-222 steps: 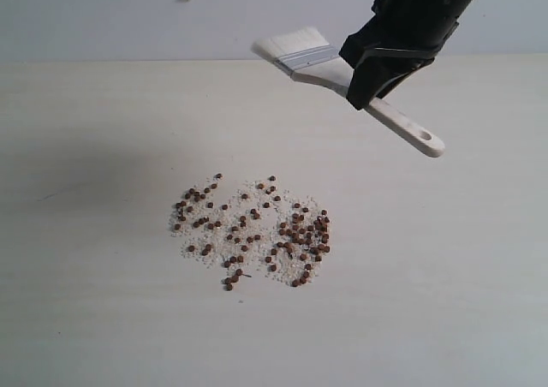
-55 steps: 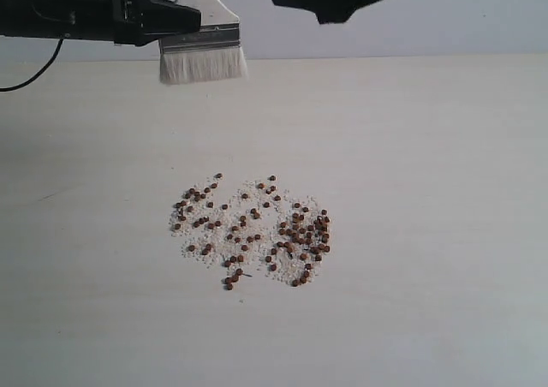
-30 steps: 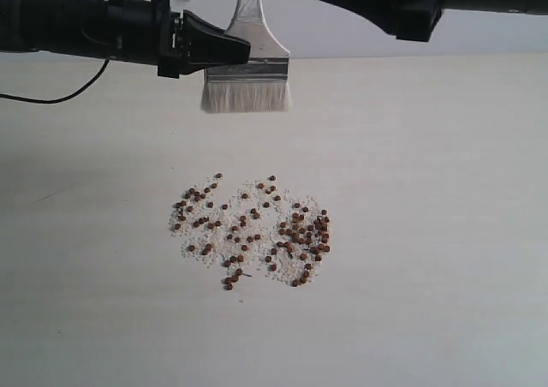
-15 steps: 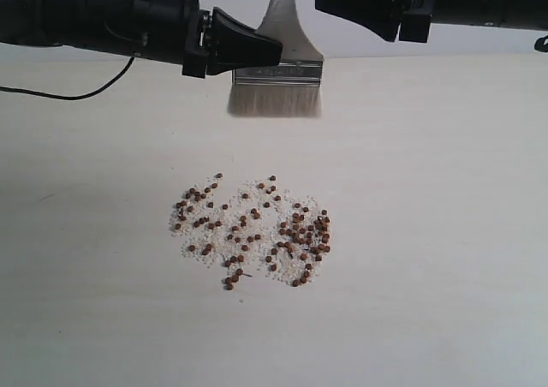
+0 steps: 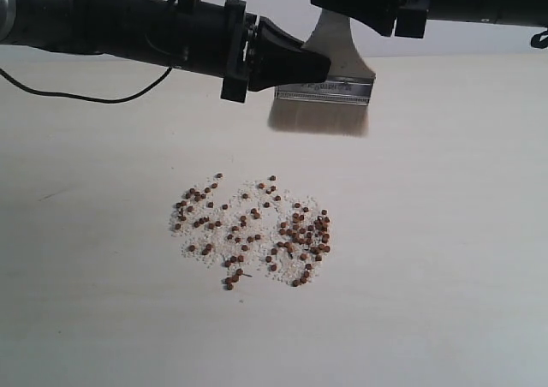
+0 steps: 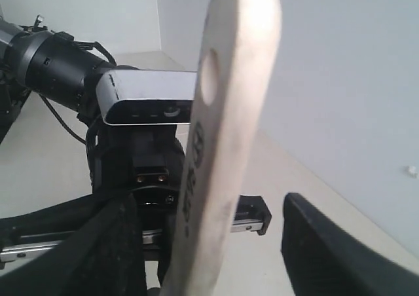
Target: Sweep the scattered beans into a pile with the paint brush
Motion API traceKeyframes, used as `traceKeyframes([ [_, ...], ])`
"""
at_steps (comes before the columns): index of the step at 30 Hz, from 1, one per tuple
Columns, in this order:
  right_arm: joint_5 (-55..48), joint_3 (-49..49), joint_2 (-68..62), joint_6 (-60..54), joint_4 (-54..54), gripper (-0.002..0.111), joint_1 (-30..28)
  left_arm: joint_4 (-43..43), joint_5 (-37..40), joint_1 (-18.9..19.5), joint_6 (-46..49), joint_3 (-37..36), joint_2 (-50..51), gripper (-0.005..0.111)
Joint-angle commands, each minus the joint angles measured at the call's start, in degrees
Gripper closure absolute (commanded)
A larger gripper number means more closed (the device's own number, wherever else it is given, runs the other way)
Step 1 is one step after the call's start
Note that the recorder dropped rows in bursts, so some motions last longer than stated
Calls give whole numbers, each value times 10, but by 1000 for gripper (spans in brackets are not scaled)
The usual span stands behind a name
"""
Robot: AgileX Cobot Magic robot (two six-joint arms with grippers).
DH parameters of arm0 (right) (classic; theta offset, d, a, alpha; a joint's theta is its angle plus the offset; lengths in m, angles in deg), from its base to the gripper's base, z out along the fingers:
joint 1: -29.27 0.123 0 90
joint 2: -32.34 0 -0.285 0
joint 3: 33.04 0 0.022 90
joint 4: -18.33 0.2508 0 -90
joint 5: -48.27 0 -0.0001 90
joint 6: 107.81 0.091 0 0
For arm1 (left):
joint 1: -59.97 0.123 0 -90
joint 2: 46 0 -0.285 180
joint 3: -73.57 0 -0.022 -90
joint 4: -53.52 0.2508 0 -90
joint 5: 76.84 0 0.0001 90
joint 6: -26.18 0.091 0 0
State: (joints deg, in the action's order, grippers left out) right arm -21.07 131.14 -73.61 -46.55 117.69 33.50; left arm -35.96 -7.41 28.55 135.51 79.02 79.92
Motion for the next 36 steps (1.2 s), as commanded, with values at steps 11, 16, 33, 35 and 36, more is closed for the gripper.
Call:
traceKeyframes([
  [11,-6,4,1,35,6,83,2,-51,5,-2,42,-1,-8,107],
  [16,-6,16,1,51,6,89,2,-49,5,-2,40,-1,-8,107],
  [33,-6,24,1,66,6,108,2,-60,5,-2,33,-1,-8,99],
  [35,-6,24,1,79,6,108,2,-69,5,-2,42,-1,-8,85],
  [36,-6,24,1,88,6,108,2,-71,5,-2,47,-1,-8,78],
])
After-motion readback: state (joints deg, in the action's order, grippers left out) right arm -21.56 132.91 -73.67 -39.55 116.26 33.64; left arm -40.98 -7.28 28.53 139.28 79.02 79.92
